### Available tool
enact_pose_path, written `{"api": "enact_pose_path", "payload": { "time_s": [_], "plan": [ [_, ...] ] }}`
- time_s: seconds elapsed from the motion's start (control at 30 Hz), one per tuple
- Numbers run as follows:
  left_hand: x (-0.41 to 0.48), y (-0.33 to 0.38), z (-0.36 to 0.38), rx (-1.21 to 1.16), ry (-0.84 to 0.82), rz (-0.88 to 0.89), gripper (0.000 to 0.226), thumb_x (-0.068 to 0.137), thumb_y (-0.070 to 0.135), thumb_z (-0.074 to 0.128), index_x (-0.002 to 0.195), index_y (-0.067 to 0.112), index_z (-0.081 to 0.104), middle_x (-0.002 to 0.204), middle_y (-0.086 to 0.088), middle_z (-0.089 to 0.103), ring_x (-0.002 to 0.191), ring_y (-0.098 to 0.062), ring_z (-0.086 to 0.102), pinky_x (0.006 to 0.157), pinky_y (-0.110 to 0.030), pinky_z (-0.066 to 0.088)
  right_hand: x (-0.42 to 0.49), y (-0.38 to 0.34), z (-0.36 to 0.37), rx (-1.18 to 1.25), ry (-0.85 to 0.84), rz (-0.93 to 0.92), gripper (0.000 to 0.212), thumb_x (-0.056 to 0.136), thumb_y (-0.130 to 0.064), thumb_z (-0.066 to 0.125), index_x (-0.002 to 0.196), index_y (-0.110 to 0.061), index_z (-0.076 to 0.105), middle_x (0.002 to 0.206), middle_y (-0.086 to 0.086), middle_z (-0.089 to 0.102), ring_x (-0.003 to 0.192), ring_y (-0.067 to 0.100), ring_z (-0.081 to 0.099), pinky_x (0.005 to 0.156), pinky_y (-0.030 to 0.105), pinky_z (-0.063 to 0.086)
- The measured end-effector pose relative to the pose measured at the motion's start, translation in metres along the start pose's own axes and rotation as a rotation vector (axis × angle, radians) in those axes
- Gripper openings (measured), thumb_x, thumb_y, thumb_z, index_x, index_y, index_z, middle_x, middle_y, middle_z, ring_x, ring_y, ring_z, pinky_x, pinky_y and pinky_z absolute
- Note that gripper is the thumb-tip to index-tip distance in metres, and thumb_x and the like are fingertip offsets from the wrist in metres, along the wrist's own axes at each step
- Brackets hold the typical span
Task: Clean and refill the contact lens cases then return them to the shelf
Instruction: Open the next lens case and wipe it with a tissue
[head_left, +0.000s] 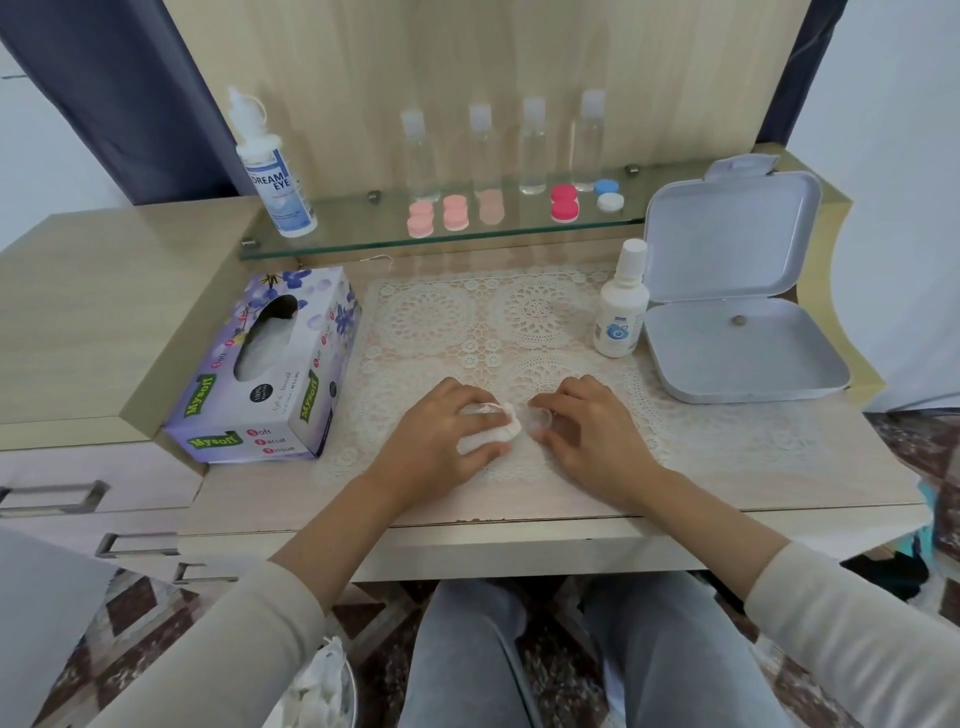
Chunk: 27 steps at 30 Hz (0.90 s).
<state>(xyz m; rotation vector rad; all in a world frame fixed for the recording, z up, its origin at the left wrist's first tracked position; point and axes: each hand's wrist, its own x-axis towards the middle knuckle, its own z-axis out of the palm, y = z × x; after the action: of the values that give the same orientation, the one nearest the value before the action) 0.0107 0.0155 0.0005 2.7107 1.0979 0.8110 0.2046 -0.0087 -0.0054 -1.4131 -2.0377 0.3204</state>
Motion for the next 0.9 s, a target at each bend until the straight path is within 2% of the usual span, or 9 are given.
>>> {"api": "enact_pose_path", "payload": {
  "time_s": [0.1,0.23,0.37,0.5,0.7,0.8,0.9],
  "plan": [
    [-0.001,-0.003,0.002,0.04,0.0,0.034,0.029,0.082,0.035,0.055,0.099,0.017,0.071,0.097,-0.005,0.064,0.089,-0.012,0.045,0.07,-0.02,0.041,0.0,0.0,-0.001,0.016,0.001,-0.003,0.025,0.074,-0.015,0.066,0.097,-0.005,0.069,0.077,0.003,0.058,0.073,0.016,0.043,0.067,0.024,0.029],
    [0.004,-0.006,0.005,0.048,0.018,0.072,0.024,0.084,0.031,0.054,0.093,0.018,0.072,0.092,-0.004,0.063,0.084,-0.012,0.045,0.068,-0.016,0.036,0.0,-0.001,0.0,0.019,0.0,-0.001,0.027,0.074,-0.017,0.065,0.097,-0.004,0.068,0.076,0.002,0.057,0.073,0.014,0.041,0.067,0.011,0.025],
    [0.004,-0.005,0.014,-0.001,0.114,0.053,0.018,0.081,0.021,0.057,0.082,0.01,0.071,0.08,-0.007,0.061,0.077,-0.014,0.044,0.064,-0.018,0.036,0.0,0.0,0.0,0.009,0.008,-0.014,0.025,0.074,-0.016,0.065,0.097,-0.004,0.068,0.075,0.001,0.055,0.072,0.015,0.04,0.066,0.011,0.025],
    [0.001,-0.004,0.021,-0.031,0.186,0.043,0.013,0.081,0.015,0.06,0.08,0.005,0.069,0.076,-0.009,0.057,0.074,-0.015,0.044,0.063,-0.022,0.038,0.0,0.0,0.001,0.008,0.012,-0.02,0.025,0.074,-0.016,0.065,0.097,-0.005,0.068,0.076,-0.005,0.049,0.072,0.013,0.039,0.066,0.01,0.026],
    [-0.001,0.0,0.018,-0.025,0.157,0.023,0.017,0.083,0.017,0.056,0.088,0.004,0.066,0.09,-0.01,0.056,0.085,-0.015,0.048,0.073,-0.022,0.043,0.001,0.0,0.001,0.022,0.028,-0.021,0.026,0.071,-0.015,0.065,0.095,-0.005,0.068,0.074,0.002,0.056,0.071,0.013,0.041,0.067,0.01,0.024],
    [-0.003,0.0,0.018,-0.026,0.176,0.024,0.018,0.084,0.012,0.056,0.096,0.006,0.068,0.097,-0.009,0.056,0.09,-0.016,0.049,0.081,-0.017,0.04,0.0,0.0,0.001,0.026,0.029,-0.02,0.025,0.072,-0.014,0.067,0.096,-0.005,0.068,0.075,0.002,0.056,0.072,0.014,0.042,0.067,0.011,0.025],
    [-0.003,0.002,0.017,-0.016,0.241,0.028,0.018,0.084,0.006,0.059,0.1,0.009,0.066,0.097,-0.009,0.057,0.089,-0.016,0.05,0.08,-0.017,0.04,0.0,0.0,0.001,0.017,0.028,-0.027,0.025,0.072,-0.01,0.071,0.097,-0.005,0.068,0.076,0.003,0.058,0.072,0.015,0.043,0.069,0.01,0.024]
  ]
}}
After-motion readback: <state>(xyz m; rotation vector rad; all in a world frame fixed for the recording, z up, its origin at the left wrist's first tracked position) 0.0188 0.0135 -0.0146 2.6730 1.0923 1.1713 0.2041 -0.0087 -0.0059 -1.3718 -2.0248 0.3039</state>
